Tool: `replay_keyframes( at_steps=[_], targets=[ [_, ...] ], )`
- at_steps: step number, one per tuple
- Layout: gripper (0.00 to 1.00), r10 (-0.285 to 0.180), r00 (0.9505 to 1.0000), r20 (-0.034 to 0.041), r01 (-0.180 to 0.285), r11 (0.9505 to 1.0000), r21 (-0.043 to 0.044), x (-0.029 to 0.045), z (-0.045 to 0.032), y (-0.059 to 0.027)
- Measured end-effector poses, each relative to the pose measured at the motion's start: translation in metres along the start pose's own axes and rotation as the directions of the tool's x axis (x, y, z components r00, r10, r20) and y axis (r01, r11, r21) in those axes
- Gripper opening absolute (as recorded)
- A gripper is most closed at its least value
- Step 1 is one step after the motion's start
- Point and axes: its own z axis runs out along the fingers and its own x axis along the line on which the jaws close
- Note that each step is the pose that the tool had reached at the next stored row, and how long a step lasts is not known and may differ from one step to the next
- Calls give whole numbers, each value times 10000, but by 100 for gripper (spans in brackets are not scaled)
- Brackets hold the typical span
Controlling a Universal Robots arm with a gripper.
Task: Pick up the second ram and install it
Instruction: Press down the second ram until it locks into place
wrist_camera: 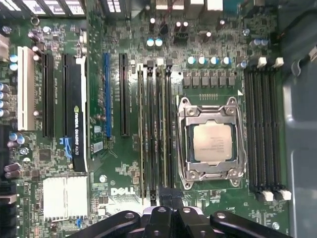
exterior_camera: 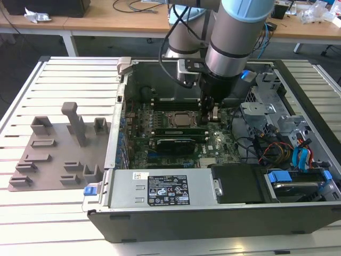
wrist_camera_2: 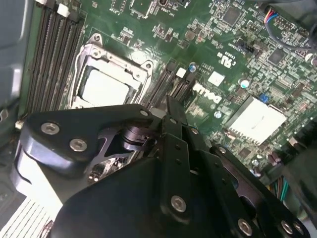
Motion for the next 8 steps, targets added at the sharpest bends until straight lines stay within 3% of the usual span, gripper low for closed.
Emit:
replay_keyframes(
  at_steps=[5,8],
  targets=[
    [10,2,10000,-1,-2,10000,0,-3,209,-18],
    [10,2,10000,-10,-2,10000,0,0,242,-20]
  ],
)
